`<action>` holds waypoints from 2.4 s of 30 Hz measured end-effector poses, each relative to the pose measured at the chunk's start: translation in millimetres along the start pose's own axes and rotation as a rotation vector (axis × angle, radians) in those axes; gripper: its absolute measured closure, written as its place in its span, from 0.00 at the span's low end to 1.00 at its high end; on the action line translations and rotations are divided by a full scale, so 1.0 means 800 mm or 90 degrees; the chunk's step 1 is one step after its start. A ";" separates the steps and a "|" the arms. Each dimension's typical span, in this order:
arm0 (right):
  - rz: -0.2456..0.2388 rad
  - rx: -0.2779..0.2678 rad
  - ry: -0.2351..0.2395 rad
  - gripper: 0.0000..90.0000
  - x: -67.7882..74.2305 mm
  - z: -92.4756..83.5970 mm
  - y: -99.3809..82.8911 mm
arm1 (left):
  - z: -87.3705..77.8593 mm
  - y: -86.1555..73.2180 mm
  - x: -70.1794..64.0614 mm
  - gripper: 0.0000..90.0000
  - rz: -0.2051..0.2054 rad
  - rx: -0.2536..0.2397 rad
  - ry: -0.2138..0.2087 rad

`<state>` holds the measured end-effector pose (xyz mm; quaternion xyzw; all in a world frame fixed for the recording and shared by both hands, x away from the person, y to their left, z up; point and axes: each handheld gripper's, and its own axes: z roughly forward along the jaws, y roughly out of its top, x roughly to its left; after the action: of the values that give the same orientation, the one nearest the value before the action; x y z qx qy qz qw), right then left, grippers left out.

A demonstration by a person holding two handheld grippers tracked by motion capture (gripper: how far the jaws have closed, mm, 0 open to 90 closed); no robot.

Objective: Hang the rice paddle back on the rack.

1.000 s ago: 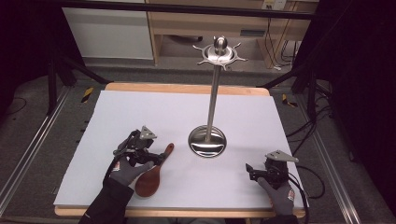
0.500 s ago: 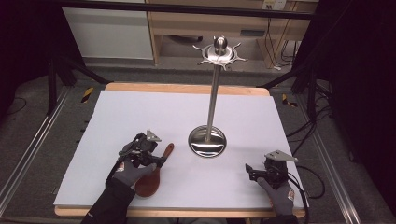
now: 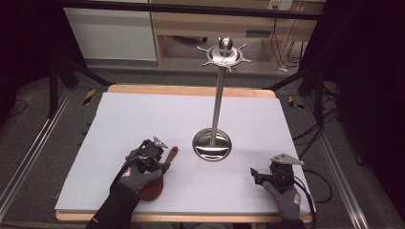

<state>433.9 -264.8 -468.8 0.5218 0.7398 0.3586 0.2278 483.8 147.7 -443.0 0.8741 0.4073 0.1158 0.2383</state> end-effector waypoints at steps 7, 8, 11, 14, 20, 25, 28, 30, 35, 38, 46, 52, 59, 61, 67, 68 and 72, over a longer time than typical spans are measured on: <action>-0.008 -0.001 -0.003 0.11 -0.001 0.001 0.000 | 0.008 -0.002 0.000 0.71 -0.016 0.020 -0.007; -0.002 0.002 0.000 0.11 0.000 0.001 0.000 | 0.009 -0.003 0.000 0.71 -0.020 0.022 -0.011; -0.005 0.002 -0.002 0.11 0.000 0.002 0.000 | 0.012 -0.003 -0.001 0.74 -0.025 0.034 -0.017; -0.005 0.003 -0.002 0.11 0.000 0.002 0.000 | 0.013 -0.003 -0.001 0.78 -0.031 0.038 -0.019; -0.005 0.005 0.000 0.11 0.001 0.002 0.000 | 0.013 0.000 -0.002 0.80 -0.037 0.049 -0.027; -0.005 0.006 0.000 0.11 0.001 0.002 0.000 | 0.012 0.000 -0.003 0.85 -0.018 0.055 -0.030; -0.003 0.008 0.004 0.11 0.001 0.002 0.000 | 0.010 0.000 -0.004 0.85 0.001 0.060 -0.022; -0.006 0.009 0.002 0.11 0.000 0.002 0.000 | 0.007 0.000 -0.002 0.84 0.010 0.063 -0.024; -0.004 0.009 0.004 0.11 0.000 0.002 0.000 | -0.001 0.005 0.001 0.81 0.023 0.067 -0.030; -0.006 0.010 0.004 0.11 0.000 0.002 0.001 | 0.001 0.008 -0.001 0.80 0.034 0.083 -0.030; -0.002 0.011 0.008 0.11 0.000 0.002 0.001 | 0.012 0.008 0.000 0.81 0.035 0.107 -0.035; -0.004 0.014 0.008 0.11 0.001 0.003 0.001 | 0.014 0.011 0.001 0.81 0.034 0.119 -0.037; 0.000 0.019 0.010 0.11 0.002 0.004 0.001 | 0.018 0.020 -0.005 0.81 0.038 0.156 -0.025; -0.003 0.017 0.011 0.11 0.001 0.004 0.002 | 0.018 0.019 -0.004 0.81 0.038 0.155 -0.029; -0.002 0.020 0.011 0.11 0.001 0.004 0.002 | 0.017 0.020 0.000 0.84 0.029 0.156 -0.036; -0.004 0.020 0.012 0.11 0.001 0.004 0.002 | 0.017 0.020 0.000 0.85 0.028 0.156 -0.038; -0.003 0.021 0.012 0.11 0.001 0.004 0.002 | 0.017 0.019 0.000 0.85 0.033 0.153 -0.039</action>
<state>436.7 -262.6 -469.9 0.5202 0.7489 0.3511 0.2129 499.6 134.8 -446.8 0.9096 0.3880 0.0454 0.1413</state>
